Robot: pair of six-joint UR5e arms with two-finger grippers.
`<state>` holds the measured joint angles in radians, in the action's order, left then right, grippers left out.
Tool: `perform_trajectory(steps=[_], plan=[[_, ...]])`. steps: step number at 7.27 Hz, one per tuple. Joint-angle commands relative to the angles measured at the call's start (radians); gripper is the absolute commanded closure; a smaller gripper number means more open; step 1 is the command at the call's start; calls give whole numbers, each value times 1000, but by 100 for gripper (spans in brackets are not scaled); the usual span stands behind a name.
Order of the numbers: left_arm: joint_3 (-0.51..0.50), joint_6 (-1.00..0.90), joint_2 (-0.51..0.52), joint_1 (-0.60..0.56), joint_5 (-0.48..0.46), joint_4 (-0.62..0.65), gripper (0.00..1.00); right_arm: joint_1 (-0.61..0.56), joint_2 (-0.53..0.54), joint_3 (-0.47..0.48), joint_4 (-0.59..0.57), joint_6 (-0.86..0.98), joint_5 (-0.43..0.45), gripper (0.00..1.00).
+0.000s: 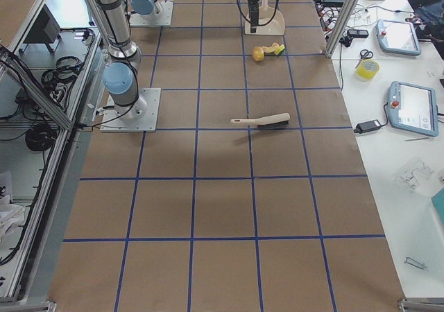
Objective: Sweep and dump trash into bin
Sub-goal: 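Reach the left gripper to the dustpan handle while the right grasps the brush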
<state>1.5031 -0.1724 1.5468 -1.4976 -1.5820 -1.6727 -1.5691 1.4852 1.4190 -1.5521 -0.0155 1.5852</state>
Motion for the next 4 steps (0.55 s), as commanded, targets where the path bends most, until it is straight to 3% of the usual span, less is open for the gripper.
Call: perform_trajectory(steps=[1, 2, 4], plan=[[18, -213, -10, 34, -104, -1, 0, 18, -29, 67, 29, 14, 16, 0], [47, -369, -8, 36, -180, 5, 0, 68, -35, 119, -3, 67, 25, 0], [97, -566, 7, 95, -174, 63, 0, 220, -57, 260, -194, 326, 22, 1]])
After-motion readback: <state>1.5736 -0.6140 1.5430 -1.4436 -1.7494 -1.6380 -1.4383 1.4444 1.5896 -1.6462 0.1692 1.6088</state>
